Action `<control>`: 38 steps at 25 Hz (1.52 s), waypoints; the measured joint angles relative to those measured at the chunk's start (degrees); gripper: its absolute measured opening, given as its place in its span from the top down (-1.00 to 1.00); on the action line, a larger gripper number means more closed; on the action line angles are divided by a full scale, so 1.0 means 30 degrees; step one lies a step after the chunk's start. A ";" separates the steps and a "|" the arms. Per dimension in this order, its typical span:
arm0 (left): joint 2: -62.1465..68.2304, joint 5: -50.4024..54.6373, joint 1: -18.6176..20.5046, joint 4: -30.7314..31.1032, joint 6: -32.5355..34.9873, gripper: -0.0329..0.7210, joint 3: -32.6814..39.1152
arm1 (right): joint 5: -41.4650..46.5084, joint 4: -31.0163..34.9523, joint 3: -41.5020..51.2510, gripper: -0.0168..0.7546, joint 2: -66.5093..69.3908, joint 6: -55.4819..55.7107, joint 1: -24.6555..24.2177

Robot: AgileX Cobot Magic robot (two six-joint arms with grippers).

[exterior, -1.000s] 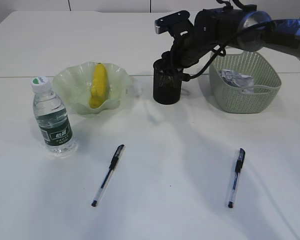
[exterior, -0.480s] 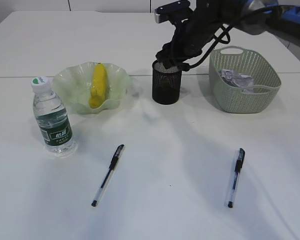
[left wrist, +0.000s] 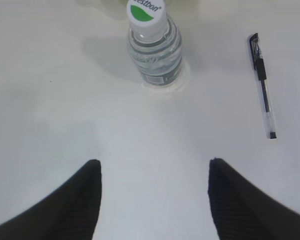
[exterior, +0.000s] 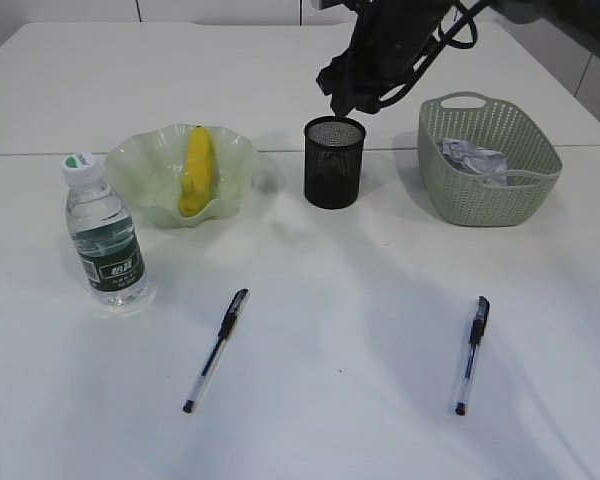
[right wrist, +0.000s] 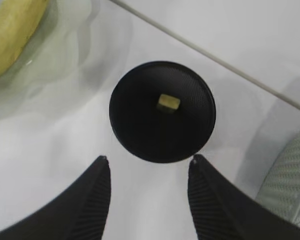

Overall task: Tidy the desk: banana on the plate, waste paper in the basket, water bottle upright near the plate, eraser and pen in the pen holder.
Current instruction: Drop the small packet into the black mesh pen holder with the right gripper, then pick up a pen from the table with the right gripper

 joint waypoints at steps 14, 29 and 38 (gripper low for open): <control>0.0000 0.0438 0.0000 -0.0756 0.0000 -0.35 0.0000 | 0.1847 -0.0538 0.0659 -0.02 -0.2805 0.0588 -0.0031; 0.0000 0.0438 0.0000 -0.1017 -0.0008 -0.34 0.0000 | 0.1920 -0.1691 0.6598 -0.02 -0.7012 0.1988 -0.0031; 0.0000 0.0438 0.0000 -0.1143 -0.0008 -0.33 0.0000 | 0.1869 -0.2285 1.2007 -0.02 -1.0221 0.2503 -0.0031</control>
